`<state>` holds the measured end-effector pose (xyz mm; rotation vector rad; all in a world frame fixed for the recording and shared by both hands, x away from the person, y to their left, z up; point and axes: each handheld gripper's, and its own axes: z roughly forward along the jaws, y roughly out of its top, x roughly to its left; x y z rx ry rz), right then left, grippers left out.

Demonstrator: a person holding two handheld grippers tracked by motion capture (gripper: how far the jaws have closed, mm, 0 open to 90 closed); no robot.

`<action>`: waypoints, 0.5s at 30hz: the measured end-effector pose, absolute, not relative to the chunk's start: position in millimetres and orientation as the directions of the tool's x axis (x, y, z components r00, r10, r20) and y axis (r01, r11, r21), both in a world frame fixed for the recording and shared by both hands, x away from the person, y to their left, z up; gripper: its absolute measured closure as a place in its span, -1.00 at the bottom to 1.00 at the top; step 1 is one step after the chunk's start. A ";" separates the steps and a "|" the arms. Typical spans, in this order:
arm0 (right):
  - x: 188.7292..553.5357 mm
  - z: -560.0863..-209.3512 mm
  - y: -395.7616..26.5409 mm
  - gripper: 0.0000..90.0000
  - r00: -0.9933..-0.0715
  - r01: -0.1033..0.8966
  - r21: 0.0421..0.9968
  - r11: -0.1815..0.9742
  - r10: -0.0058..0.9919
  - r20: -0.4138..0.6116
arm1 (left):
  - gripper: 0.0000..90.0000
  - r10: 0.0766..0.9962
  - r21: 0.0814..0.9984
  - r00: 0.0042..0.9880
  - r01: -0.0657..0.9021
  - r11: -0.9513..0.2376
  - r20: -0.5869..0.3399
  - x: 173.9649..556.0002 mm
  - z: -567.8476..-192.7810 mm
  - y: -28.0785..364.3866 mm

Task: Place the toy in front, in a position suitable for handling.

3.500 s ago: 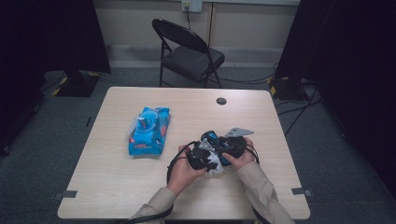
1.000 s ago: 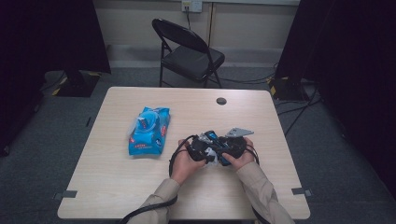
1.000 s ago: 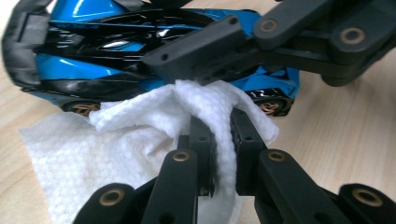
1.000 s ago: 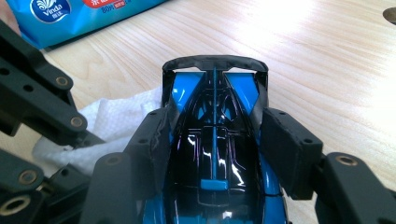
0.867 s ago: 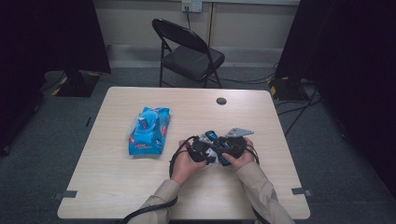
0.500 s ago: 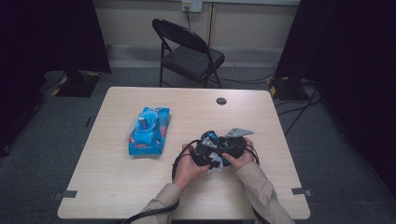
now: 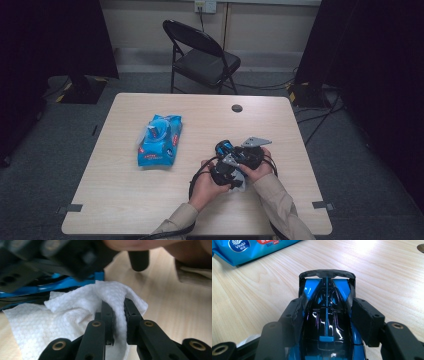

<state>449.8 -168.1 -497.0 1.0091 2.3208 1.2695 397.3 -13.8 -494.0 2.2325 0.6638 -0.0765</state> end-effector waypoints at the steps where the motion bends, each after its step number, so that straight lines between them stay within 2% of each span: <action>1: 449.6 -497.1 -168.0 -0.03 -0.703 0.433 0.827 0.359 0.708 0.061 | 0.80 0.435 0.679 0.864 0.479 -0.556 -0.254 396.1 -493.6 -13.3; 12: 450.4 -496.8 -167.8 -0.09 -0.712 0.428 0.822 0.376 0.700 0.051 | 0.78 0.427 0.690 0.871 0.463 -0.556 -0.241 388.0 -486.4 0.8; 15: 451.0 -494.8 -169.3 -0.21 -0.709 0.436 0.820 0.371 0.703 0.059 | 0.75 0.420 0.692 0.878 0.452 -0.563 -0.231 384.2 -485.3 4.2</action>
